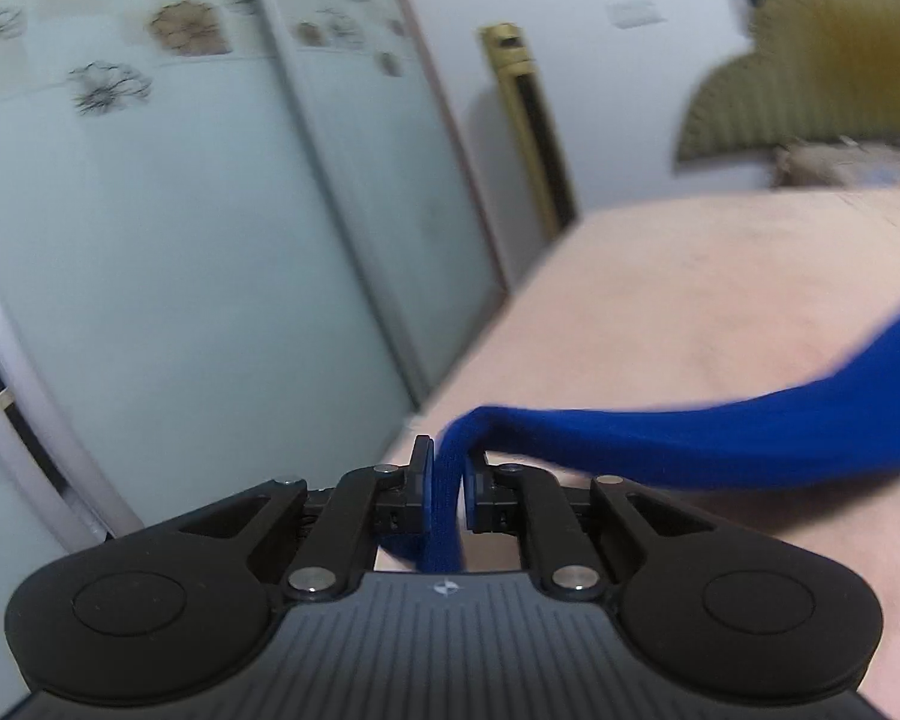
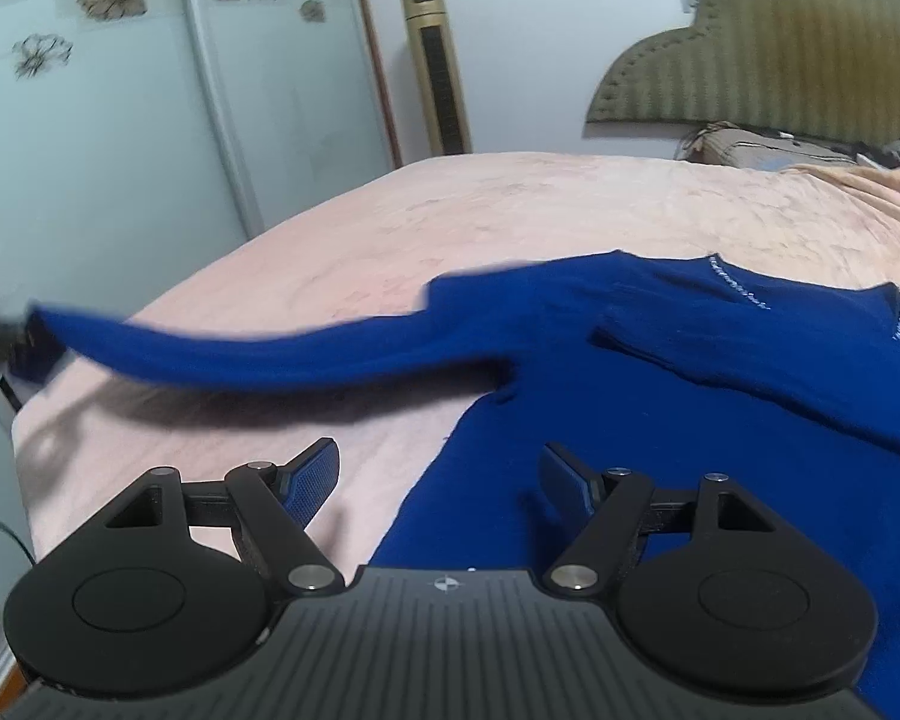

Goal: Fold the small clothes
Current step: 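Grasp the other sleeve cuff with the left gripper and lift it, then lay the held sleeve across the sweater body with the left gripper and release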

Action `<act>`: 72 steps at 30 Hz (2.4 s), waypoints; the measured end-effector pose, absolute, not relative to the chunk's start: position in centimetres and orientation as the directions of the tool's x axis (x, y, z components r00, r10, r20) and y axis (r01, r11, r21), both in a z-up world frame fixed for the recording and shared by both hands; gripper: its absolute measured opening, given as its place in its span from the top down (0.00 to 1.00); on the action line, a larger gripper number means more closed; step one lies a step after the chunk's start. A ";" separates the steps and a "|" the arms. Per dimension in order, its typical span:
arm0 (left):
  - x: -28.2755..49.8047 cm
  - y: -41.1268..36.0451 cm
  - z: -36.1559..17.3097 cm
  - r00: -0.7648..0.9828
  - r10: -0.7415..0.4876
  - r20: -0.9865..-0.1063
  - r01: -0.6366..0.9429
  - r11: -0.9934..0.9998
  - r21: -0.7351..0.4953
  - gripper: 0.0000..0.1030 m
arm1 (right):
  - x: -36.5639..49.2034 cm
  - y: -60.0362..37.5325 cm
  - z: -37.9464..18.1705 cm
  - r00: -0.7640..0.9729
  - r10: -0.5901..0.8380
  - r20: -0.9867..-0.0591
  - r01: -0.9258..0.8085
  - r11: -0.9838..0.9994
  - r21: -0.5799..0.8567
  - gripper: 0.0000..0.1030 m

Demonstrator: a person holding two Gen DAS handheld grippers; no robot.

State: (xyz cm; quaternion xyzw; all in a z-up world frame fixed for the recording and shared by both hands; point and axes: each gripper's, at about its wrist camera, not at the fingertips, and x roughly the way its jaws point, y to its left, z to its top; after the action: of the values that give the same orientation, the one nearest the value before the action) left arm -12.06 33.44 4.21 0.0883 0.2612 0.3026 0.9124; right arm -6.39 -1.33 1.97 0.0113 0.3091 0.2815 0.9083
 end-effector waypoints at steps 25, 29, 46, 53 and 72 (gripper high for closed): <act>-15.5 44.1 -3.8 0.747 0.272 -0.606 -0.665 0.288 -0.690 0.22 | -5.9 -3.4 0.7 0.650 0.497 -0.574 -0.445 0.862 0.243 0.15; -14.4 45.7 -4.2 0.749 0.292 -0.595 -0.657 0.203 -0.726 0.63 | -5.5 -3.8 0.2 0.643 0.495 -0.584 -0.421 0.866 0.271 0.15; -9.0 40.0 6.6 0.552 0.656 -0.515 -0.832 0.479 -0.280 0.95 | -4.9 -10.0 0.9 0.747 0.401 -0.531 -0.307 0.916 0.260 0.09; -0.4 23.9 11.9 0.850 0.320 -0.419 -0.404 0.906 -0.128 0.95 | -4.4 -15.0 -0.4 0.766 0.292 -0.573 -0.144 0.946 0.289 0.08; 5.2 -2.7 1.4 0.616 -0.467 -0.634 0.414 0.877 -0.243 0.11 | -9.3 -24.2 0.8 0.864 0.000 -0.503 0.139 0.961 0.239 0.08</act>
State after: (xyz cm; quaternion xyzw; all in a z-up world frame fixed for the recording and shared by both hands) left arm 5.23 -2.73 1.43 -0.0363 0.3631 -0.2453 0.8982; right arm -9.29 -24.17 0.77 0.1350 0.2578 -0.0365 0.9560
